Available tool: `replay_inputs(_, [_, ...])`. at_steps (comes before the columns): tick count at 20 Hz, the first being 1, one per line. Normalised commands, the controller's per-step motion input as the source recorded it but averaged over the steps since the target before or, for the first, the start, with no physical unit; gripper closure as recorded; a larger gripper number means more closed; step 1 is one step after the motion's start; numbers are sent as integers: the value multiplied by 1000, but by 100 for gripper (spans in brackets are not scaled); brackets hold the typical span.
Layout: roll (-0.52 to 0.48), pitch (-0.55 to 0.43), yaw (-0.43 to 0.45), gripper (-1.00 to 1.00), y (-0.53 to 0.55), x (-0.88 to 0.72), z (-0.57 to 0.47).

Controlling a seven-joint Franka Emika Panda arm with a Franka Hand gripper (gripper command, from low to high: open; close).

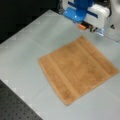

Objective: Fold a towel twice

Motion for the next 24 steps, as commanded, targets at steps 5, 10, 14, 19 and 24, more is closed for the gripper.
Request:
replay_inputs(5, [-65,169,-245,-100,204,532,67])
replay_inputs(10, [-130,198,-335,-100,186,666,55])
replay_inputs(14, [-178,238,-263,-100,209,667,-1])
replay_inputs(19, [-133,247,-200,-100,229,638,-34])
replay_inputs(24, [-126,271,-242,-100,240,664,-50])
